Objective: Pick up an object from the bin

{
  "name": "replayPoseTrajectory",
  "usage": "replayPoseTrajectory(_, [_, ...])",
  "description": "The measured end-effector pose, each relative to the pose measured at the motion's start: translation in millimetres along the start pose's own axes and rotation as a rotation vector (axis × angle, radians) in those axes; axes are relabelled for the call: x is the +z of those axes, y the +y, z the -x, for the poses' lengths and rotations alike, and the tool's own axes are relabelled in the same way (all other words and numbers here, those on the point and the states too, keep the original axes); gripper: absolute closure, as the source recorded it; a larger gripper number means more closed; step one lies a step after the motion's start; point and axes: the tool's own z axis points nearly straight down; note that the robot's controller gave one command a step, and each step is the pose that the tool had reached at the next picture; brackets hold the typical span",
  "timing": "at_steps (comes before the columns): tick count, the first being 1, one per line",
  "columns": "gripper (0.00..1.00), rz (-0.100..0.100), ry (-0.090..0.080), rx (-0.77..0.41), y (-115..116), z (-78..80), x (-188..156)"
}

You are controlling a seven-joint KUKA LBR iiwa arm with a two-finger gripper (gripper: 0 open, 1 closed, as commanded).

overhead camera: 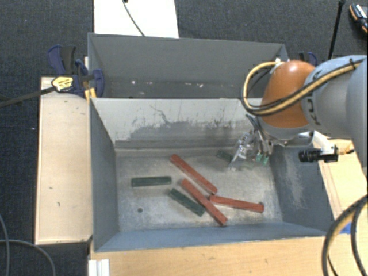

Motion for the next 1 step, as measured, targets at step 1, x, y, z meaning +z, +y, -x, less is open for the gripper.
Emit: replayPoseTrajectory(1, [1.00,0.003,-0.006,0.000,0.7,1.7,-8.8])
